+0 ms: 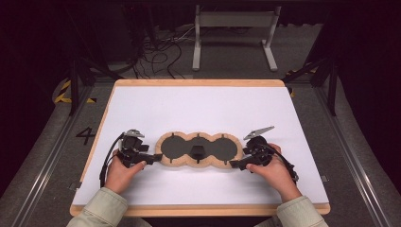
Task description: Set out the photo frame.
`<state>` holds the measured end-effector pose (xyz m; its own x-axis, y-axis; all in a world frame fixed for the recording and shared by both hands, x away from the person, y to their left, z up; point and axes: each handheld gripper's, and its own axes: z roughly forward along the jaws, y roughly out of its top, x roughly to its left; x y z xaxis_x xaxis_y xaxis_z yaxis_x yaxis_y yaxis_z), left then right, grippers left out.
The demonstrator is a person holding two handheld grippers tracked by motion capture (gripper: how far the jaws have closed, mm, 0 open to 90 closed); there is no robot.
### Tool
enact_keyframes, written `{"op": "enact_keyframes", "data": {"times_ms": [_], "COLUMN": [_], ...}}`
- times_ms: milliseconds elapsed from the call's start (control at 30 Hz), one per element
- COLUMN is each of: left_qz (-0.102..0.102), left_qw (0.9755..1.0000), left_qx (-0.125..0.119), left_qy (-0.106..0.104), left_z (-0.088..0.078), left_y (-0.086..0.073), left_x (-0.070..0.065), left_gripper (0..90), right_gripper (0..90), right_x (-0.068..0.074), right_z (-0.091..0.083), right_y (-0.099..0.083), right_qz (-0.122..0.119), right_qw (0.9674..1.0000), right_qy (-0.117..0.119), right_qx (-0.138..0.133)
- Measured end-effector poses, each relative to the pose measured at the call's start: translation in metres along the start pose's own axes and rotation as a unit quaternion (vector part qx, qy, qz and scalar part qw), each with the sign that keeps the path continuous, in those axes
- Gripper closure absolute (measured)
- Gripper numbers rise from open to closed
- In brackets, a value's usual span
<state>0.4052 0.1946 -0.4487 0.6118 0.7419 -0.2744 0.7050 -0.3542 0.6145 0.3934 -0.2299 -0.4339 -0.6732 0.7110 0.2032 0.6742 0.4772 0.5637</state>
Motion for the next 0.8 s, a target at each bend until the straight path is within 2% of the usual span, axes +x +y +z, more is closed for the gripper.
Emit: {"op": "enact_keyframes", "data": {"times_ms": [100,233,533,633,800], "left_qz": [0.003,-0.004,0.002,0.002,-0.009], "left_qw": [1.0,1.0,1.0,1.0,0.9998], "left_qx": [0.002,0.004,0.003,0.0,0.015], "left_qy": [0.004,0.002,0.009,0.006,-0.013], "left_z": [-0.001,0.001,0.001,0.003,0.013], "left_y": [0.0,0.001,0.006,0.008,0.014], "left_x": [-0.001,0.0,-0.002,-0.004,-0.005], "left_gripper": [21.1,19.3,18.6,18.6,16.2], "right_gripper": [14.6,14.3,12.8,12.6,12.4], "right_x": [0.0,0.0,0.004,0.005,0.006], "right_z": [0.001,0.003,0.007,0.008,0.008], "right_y": [0.0,-0.001,0.0,0.0,0.0], "right_qz": [0.0,0.001,-0.002,-0.002,-0.002], "right_qw": [1.0,1.0,0.9999,0.9999,0.9998], "right_qy": [-0.001,-0.002,-0.003,-0.005,-0.008], "right_qx": [0.003,0.009,0.016,0.016,0.017]}}
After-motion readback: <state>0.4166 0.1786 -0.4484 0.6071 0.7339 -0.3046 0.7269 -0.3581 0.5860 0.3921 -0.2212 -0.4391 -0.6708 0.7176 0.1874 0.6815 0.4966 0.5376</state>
